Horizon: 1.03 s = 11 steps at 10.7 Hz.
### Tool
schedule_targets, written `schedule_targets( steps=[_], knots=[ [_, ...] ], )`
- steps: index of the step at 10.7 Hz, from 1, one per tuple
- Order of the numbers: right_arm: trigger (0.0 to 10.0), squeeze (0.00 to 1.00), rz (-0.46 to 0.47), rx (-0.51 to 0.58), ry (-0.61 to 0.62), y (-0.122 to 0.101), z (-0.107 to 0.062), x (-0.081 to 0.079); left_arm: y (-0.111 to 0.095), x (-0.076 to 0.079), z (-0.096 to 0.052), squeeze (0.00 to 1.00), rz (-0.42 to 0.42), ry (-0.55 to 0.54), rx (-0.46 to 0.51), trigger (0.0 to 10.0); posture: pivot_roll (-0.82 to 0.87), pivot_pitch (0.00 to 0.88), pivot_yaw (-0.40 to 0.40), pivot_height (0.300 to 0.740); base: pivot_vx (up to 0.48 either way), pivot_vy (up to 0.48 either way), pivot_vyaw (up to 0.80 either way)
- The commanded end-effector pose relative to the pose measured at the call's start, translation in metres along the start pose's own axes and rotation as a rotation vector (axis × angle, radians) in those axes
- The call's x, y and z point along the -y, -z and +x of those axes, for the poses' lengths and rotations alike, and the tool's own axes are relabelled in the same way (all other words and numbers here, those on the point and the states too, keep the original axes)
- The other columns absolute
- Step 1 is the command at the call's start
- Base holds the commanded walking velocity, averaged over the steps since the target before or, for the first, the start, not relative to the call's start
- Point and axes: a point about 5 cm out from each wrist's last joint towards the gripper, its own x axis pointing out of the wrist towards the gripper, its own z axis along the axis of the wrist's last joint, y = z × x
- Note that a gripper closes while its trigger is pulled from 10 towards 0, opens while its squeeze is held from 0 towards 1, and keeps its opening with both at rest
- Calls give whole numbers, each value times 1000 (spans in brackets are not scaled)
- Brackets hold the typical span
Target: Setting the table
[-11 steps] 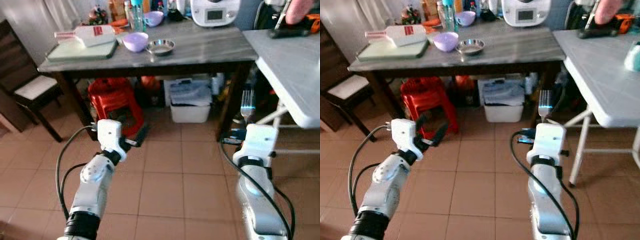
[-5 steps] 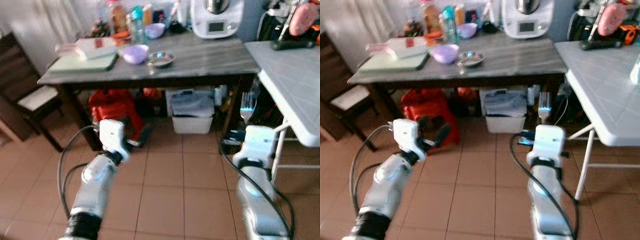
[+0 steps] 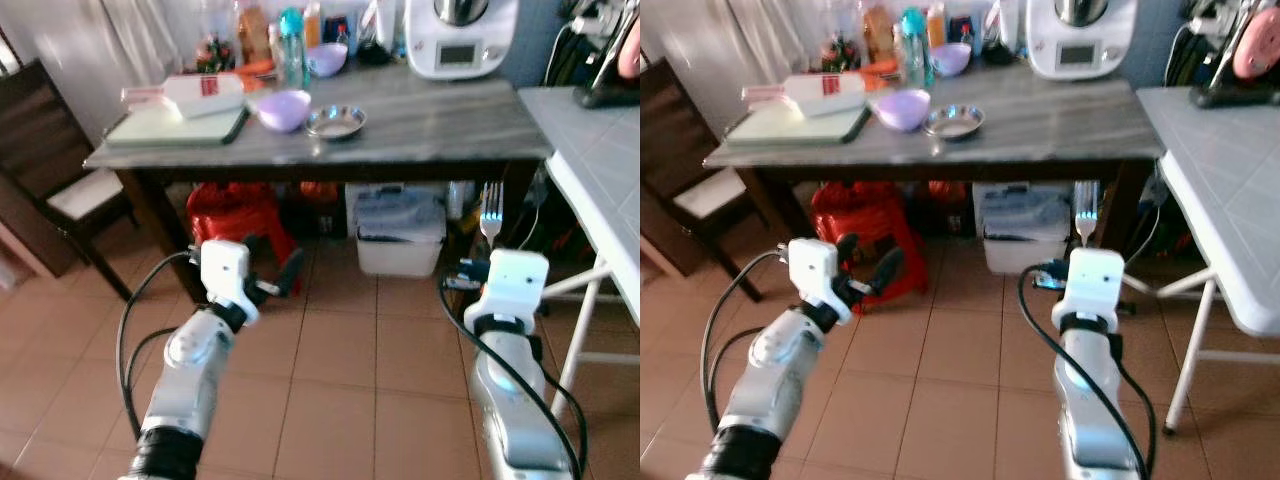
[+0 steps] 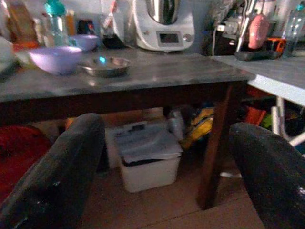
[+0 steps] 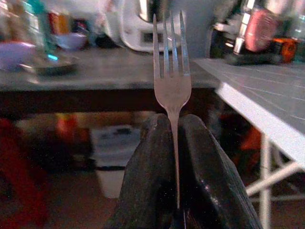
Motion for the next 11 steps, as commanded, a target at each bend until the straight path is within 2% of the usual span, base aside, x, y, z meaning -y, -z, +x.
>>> schedule_targets(
  steps=[1,4,6,11],
  knots=[
    [10000,0,16,22,0,-5,1,-3,-6,-6,-1,0,28,-4,8,10000,-10,0,97,740,352,0,0],
    [10000,0,17,23,3,-5,1,-3,-7,-4,1,0,26,9,9,10000,-13,0,99,740,480,0,0],
    [10000,0,17,25,7,-5,1,-2,-7,-2,1,0,25,14,8,10000,-15,0,99,740,480,0,600],
    [10000,0,18,30,4,-6,3,-1,-5,0,1,0,21,19,6,10000,-17,0,95,740,480,0,0]
  ],
)
